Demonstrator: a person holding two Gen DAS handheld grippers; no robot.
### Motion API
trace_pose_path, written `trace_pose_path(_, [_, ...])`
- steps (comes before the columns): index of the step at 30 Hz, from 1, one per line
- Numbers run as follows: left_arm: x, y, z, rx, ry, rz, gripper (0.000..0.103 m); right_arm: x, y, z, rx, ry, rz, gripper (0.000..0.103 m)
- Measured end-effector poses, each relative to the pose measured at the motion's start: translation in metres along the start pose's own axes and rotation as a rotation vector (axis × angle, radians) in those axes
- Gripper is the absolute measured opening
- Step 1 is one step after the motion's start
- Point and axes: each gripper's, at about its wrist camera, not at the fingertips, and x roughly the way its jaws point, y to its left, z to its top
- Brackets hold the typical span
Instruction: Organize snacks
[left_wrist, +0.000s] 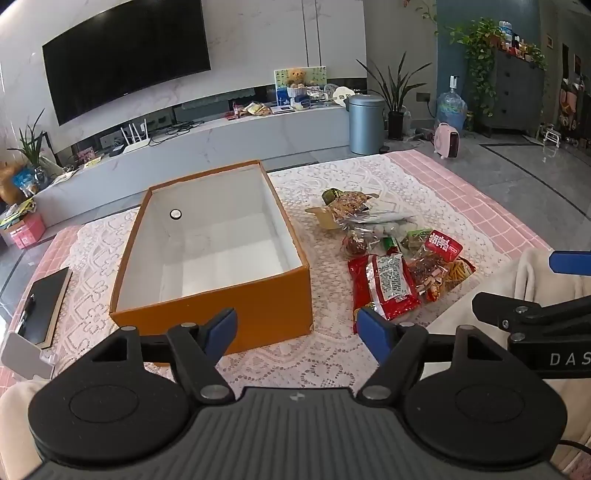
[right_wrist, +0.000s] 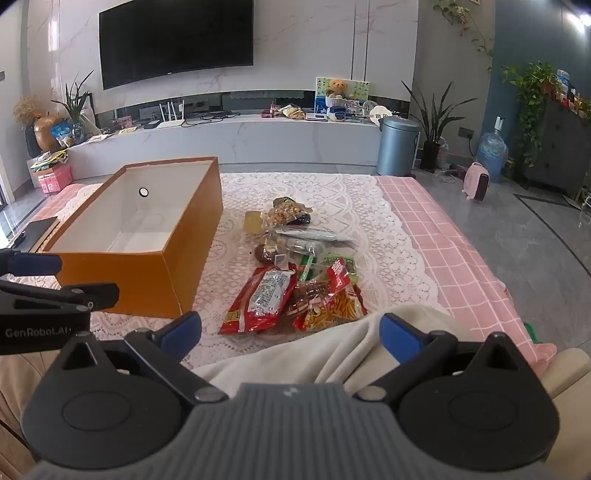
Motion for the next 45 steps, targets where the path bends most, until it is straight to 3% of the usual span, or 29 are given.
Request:
trace_pose_path(10, [-0.004, 0.012, 0.003, -0.046, 0.002, -0.02, 0.081, 0.0, 0.0, 0.0, -0.001, 0.001, -0.001, 0.1])
trace_pose_path(45, [-0.007, 0.008, -0.002, -0.058, -0.013, -0.01, 0.081, 0.004, -0.001, -0.005, -0.002, 0.012, -0.002, 0.1])
